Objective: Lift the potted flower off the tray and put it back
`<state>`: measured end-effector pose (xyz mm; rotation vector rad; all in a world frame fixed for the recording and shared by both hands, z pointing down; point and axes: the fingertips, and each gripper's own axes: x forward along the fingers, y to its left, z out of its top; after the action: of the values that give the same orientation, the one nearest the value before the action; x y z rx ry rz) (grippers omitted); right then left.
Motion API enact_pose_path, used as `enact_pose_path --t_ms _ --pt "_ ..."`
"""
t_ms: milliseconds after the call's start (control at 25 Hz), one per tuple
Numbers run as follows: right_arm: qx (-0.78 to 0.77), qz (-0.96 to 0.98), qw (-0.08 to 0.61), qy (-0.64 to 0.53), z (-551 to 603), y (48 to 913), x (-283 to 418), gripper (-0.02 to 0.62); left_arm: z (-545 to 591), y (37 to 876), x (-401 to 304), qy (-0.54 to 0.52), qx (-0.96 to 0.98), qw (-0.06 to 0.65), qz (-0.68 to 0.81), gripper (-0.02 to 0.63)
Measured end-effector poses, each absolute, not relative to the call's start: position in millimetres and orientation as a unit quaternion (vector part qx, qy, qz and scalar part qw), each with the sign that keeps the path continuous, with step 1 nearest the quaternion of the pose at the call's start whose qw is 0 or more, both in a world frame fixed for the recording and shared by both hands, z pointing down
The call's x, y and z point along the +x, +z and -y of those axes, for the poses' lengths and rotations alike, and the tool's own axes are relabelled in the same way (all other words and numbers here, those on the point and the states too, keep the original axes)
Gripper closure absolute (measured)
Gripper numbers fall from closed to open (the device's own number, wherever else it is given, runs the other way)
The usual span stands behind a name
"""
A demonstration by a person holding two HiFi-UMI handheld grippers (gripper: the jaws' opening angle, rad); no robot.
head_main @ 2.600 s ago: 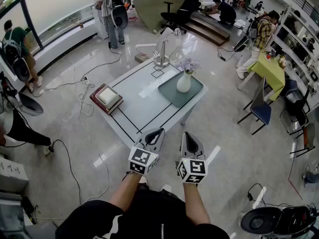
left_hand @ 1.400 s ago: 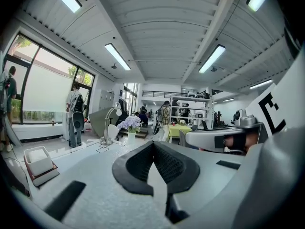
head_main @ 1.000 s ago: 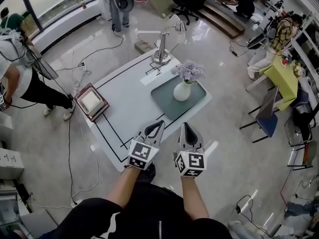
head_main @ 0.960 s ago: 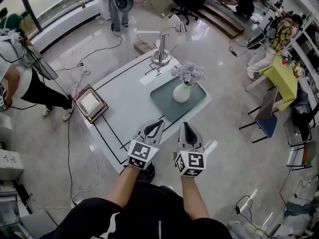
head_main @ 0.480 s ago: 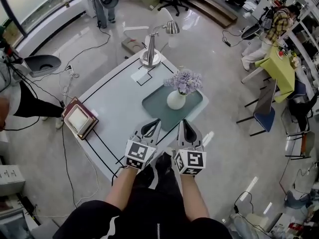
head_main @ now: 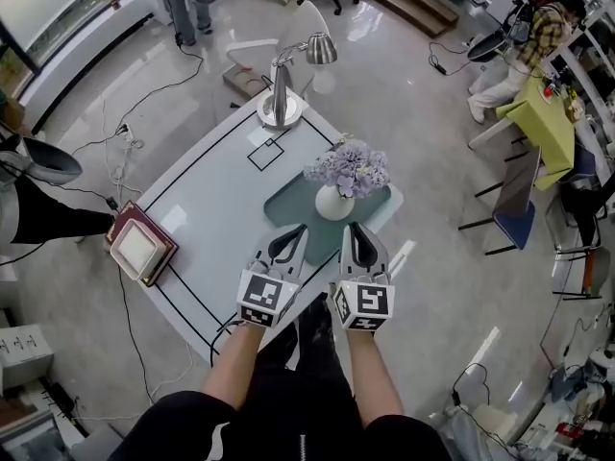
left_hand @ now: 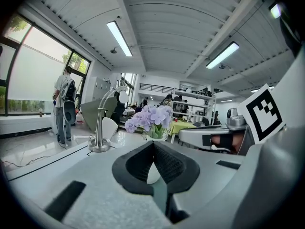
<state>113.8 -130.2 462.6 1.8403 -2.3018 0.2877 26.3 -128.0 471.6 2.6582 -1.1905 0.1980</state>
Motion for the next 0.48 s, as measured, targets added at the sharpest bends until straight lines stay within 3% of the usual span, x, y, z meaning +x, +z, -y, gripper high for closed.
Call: enact_pose_path --t_ms 240,480 --pt "0.621 0.769 0.110 0.106 155 490 126 0.506 146 482 34 0.072 0.901 0.118 0.410 0.601" --pt "0.619 0.770 0.111 0.104 182 514 129 0.330 158 493 31 0.077 0.894 0.127 0.422 0.601"
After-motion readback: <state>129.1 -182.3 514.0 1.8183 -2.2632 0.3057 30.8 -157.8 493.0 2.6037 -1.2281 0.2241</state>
